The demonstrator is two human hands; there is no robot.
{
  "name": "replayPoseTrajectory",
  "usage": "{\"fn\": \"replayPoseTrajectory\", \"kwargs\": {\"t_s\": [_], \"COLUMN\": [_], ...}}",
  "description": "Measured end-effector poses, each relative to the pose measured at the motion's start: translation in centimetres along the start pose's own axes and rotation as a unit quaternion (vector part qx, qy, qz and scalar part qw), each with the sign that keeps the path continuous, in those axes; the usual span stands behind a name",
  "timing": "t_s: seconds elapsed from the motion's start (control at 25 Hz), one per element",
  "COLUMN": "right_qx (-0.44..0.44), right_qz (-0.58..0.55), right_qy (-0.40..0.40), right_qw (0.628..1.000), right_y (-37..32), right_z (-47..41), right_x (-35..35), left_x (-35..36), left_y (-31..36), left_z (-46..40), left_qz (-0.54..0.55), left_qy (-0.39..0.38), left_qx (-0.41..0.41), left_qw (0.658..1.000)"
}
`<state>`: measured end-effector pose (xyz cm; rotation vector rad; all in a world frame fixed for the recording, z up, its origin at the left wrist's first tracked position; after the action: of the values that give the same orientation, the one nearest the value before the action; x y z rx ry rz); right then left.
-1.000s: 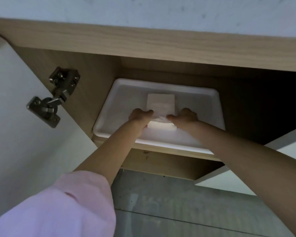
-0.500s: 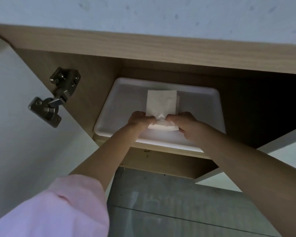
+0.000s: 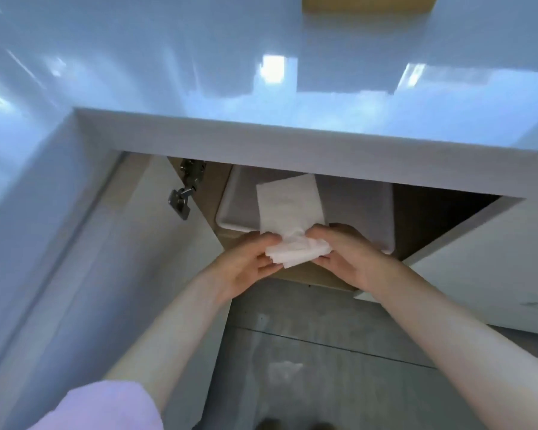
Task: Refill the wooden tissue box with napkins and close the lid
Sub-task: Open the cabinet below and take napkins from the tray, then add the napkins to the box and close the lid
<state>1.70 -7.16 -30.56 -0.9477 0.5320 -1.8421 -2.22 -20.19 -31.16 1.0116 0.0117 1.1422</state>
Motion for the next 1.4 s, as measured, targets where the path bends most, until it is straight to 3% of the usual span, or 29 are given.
{"fn": "replayPoseTrajectory", "kwargs": {"t_s": [0.2, 0.4, 0.68, 0.96, 1.2, 1.4], "right_qx": [0.014, 0.056, 0.045, 0.009, -0.036, -0.051], "right_qz": [-0.037, -0.007, 0.066, 0.152, 0.175, 0.104], "right_qy": [-0.07, -0.088, -0.109, -0.123, -0.106, -0.06], "right_qw": [0.997, 0.995, 0.991, 0.981, 0.978, 0.991], "right_y": [-0.1, -0.4, -4.1, -10.2, -14.0, -14.6], "right_z": [6.5, 13.0, 20.1, 24.9, 27.6, 28.3], "right_x": [3.6, 5.7, 7.5, 7.7, 7.4, 7.0], "left_x": [3.0, 6.1, 9.2, 13.6, 17.1, 18.4], "left_y": [-0.2, 0.9, 3.4, 7.5, 10.4, 11.2], "left_z": [6.9, 12.5, 18.7, 22.5, 24.4, 25.9], "left_qz": [0.125, 0.117, 0.044, -0.107, -0.159, -0.082], "left_qy": [-0.03, -0.05, -0.04, -0.05, 0.024, 0.081], "left_qx": [-0.019, -0.016, 0.036, 0.04, 0.085, 0.153], "left_qw": [0.992, 0.992, 0.998, 0.992, 0.983, 0.981]}}
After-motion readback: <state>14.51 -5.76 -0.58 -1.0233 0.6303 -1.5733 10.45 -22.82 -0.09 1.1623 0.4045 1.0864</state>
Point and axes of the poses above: each hand's wrist, its own z-axis away from the middle knuckle, its own x-axis out of the palm, y = z × x, the point moved 7 cm from there along -z, towards the middle knuckle, and after that the axes turned 12 degrees about -y, right-handed, at the moved point
